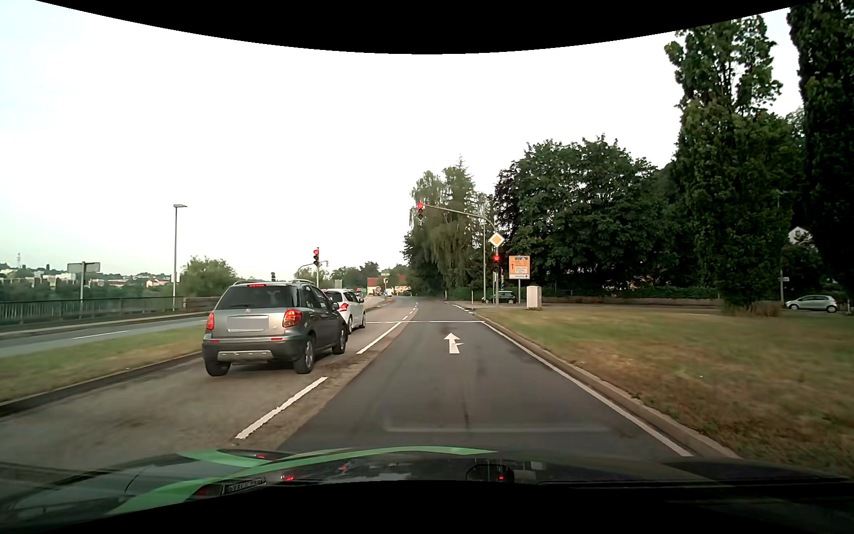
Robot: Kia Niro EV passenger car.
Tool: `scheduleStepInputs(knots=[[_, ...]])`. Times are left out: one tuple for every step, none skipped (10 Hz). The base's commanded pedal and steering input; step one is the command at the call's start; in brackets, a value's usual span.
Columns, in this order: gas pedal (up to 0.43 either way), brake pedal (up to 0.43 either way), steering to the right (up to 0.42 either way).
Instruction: Follow the waypoints while adhering to traffic rules and regulations
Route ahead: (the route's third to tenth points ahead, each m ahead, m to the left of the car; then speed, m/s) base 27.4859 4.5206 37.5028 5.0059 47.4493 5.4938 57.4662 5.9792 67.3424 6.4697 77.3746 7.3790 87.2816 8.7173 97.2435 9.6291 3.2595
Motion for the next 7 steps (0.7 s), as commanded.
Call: scheduleStepInputs(knots=[[0.0, 0.055, -0.008], [0.0, 0.049, -0.009], [0.0, 0.049, -0.009], [0.0, 0.049, -0.01], [0.0, 0.049, -0.01], [0.0, 0.049, -0.009], [0.0, 0.037, -0.009]])
